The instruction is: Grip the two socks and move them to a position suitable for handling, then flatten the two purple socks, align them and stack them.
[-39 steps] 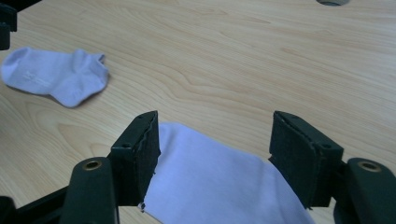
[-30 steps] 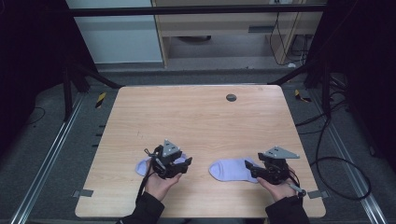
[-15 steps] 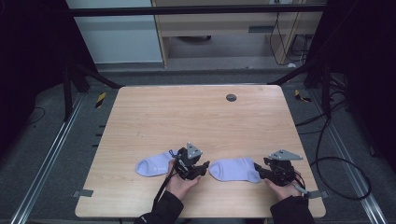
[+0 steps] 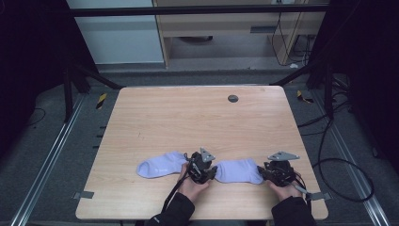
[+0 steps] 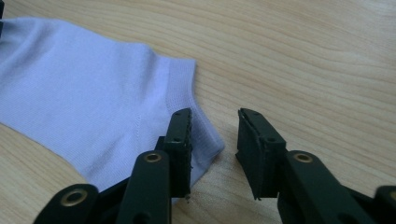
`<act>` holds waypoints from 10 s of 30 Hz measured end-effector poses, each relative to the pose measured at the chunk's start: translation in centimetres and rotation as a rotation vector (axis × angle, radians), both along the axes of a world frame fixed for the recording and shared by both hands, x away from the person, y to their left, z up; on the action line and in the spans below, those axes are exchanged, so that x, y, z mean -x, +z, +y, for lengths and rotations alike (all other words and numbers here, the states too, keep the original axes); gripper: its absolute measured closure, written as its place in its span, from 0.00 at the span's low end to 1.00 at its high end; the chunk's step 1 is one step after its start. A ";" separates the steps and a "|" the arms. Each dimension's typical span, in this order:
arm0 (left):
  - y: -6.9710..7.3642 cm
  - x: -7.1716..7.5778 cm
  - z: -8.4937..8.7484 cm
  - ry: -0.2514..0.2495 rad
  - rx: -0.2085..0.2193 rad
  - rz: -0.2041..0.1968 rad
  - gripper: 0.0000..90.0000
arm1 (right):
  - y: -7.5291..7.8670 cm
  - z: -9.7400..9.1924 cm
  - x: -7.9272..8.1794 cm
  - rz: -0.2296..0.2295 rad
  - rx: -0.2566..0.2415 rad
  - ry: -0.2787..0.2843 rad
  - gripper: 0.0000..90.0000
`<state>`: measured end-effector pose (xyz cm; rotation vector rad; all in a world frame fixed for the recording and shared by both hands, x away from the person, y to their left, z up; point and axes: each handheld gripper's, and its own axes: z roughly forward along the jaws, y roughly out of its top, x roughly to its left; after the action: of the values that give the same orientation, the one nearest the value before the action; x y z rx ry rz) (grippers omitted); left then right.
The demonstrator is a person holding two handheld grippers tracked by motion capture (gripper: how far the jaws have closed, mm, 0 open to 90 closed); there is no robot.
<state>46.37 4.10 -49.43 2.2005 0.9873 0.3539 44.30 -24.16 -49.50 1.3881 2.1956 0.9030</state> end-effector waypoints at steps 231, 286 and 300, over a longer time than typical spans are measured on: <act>3.5 5.7 11.5 -0.031 0.055 0.030 0.97 | 4.8 8.7 5.5 -0.029 -0.121 0.259 0.97; 2.8 4.4 14.6 0.059 0.101 -0.033 0.61 | 2.0 6.2 3.5 -0.098 -0.149 0.157 0.53; 3.1 3.0 19.5 0.176 0.149 -0.108 0.48 | 1.8 2.9 2.2 -0.152 -0.161 0.050 0.43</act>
<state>43.34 23.61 -46.36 1.9460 1.1141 0.4593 42.06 -21.30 -47.74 1.2926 2.0901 1.1866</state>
